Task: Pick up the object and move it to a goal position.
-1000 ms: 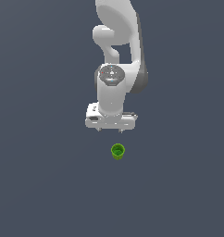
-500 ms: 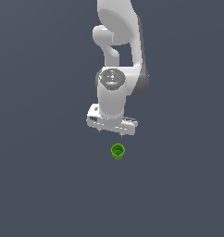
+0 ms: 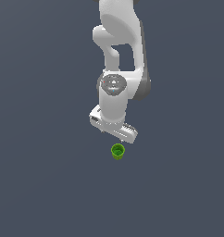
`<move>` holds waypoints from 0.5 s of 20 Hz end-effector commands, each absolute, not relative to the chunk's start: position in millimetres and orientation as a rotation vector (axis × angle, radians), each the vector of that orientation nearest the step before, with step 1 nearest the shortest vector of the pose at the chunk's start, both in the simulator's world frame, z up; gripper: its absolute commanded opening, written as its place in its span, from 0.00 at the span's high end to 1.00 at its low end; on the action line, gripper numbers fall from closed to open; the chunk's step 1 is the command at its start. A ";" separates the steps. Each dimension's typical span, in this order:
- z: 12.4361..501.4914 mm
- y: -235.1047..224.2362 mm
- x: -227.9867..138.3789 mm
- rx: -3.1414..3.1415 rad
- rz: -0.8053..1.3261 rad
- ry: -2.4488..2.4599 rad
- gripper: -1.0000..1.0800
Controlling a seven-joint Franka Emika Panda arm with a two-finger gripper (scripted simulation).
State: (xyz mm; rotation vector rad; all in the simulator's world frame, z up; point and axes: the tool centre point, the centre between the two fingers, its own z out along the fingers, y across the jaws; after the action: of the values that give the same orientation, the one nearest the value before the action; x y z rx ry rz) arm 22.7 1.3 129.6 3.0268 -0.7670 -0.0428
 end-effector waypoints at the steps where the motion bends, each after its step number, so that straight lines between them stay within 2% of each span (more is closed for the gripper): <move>1: 127.1 2.9 25.5 2.999 -0.041 -0.874 0.04; 10: 118.2 8.7 35.2 2.873 -0.033 -1.237 0.04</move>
State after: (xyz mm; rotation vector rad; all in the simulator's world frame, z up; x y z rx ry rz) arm 33.5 7.7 119.7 2.8979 -1.1755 -0.0342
